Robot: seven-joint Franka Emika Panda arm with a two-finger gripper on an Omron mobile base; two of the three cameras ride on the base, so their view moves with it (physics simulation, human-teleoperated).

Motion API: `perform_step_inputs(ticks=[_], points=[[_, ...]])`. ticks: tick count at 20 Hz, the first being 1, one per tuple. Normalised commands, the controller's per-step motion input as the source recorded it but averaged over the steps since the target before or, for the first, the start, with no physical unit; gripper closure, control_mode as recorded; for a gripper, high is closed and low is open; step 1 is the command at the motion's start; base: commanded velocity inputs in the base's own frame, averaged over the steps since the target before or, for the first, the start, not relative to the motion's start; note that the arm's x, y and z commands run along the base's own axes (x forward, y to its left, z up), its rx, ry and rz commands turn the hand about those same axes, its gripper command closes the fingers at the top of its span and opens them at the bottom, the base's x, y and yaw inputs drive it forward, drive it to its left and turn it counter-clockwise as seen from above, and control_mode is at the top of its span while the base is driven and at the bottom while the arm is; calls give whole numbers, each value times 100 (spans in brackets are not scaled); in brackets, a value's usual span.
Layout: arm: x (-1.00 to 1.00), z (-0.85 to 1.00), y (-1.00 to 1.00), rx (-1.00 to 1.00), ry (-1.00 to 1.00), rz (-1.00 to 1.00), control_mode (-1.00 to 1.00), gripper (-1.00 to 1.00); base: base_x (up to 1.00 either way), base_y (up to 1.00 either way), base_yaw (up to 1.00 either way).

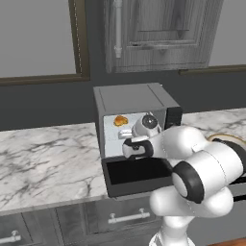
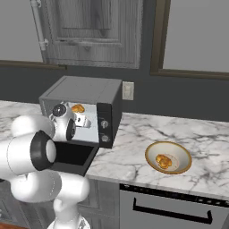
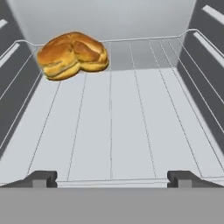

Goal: Pick up the heated bread from the toaster oven and place it in the bowl. Then move the bread bowl to the dining counter.

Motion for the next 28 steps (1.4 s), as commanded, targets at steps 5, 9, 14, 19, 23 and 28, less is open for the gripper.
perform_step_inputs(ticks=[5, 9, 14, 19, 23, 28], points=[[-18, 3, 4, 0, -18, 0, -100, -100, 0, 0, 0], [1, 0, 1, 0, -14, 0, -100, -100, 0, 0, 0], [6, 1, 0, 0, -14, 0, -100, -100, 0, 0, 0], [12, 0, 1, 0, 6, 0, -100, -100, 0, 0, 0], [1, 0, 0, 0, 38, 0, -100, -100, 0, 0, 0], [-42, 0, 0, -1, 39, 0, -100, -100, 0, 0, 0]])
